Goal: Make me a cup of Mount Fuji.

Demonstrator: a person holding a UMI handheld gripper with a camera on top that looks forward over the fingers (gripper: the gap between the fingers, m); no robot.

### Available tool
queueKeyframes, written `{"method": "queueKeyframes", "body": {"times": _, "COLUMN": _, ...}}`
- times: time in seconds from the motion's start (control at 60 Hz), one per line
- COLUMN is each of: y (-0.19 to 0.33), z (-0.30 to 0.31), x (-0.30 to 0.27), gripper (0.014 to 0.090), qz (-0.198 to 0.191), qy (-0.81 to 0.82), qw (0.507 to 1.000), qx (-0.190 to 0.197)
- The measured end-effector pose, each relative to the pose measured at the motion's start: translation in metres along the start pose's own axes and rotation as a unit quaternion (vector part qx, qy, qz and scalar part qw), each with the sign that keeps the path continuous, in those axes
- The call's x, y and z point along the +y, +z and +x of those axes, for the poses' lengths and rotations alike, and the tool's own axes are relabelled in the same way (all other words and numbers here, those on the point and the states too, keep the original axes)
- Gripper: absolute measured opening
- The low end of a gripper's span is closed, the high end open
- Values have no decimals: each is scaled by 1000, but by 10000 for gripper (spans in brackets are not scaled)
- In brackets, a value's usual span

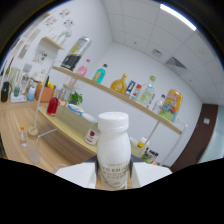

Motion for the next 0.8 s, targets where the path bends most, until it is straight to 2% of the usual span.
{"method": "queueKeyframes", "body": {"times": 0.1, "y": 9, "z": 1, "x": 32, "gripper": 488, "qz": -23, "qy": 133, "qw": 991, "qx": 2}}
{"method": "queueKeyframes", "body": {"times": 0.217, "y": 24, "z": -7, "x": 79, "gripper": 488, "qz": -55, "qy": 214, "qw": 975, "qx": -1}}
{"method": "queueKeyframes", "body": {"times": 0.333, "y": 37, "z": -19, "x": 123, "gripper": 490, "qz": -92, "qy": 241, "qw": 966, "qx": -7}}
{"method": "queueKeyframes", "body": {"times": 0.517, "y": 44, "z": -31, "x": 160, "gripper": 486, "qz": -124, "qy": 253, "qw": 959, "qx": -16}}
{"method": "queueKeyframes", "body": {"times": 0.8, "y": 34, "z": -36, "x": 168, "gripper": 504, "qz": -127, "qy": 247, "qw": 961, "qx": -21}}
